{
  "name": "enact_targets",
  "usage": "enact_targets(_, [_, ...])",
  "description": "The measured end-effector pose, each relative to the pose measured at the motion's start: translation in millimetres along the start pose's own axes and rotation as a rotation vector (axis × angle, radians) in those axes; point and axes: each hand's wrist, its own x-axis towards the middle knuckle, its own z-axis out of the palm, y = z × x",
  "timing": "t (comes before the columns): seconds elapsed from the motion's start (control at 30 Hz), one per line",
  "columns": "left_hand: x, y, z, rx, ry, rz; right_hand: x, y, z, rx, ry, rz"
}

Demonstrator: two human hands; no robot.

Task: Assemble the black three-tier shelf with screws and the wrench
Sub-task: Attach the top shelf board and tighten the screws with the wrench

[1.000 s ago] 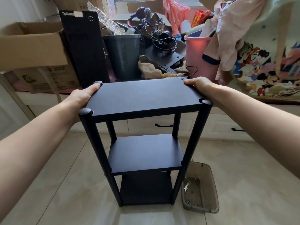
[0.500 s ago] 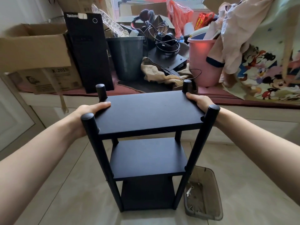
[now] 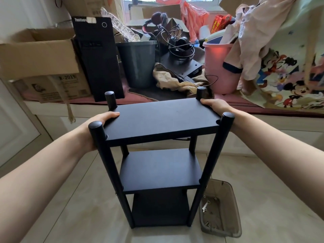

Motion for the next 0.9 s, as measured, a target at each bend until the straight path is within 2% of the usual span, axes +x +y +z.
enact_targets(0.4, [8,0,3,-0.033,0.016,-0.034,-1,2,0,-0.086,0.002,0.027])
enact_targets(0.57, [10,-8,3,-0.042,-0.009,-0.017,-2,20,6,0.018,0.020,-0.001])
enact_targets(0.7, [12,-8,3,-0.052,0.019,-0.003,-1,12,6,-0.047,0.011,0.004])
enact_targets(0.9, [16,-14,1,-0.060,-0.026,-0.006,-4,25,10,0.049,0.039,-0.004])
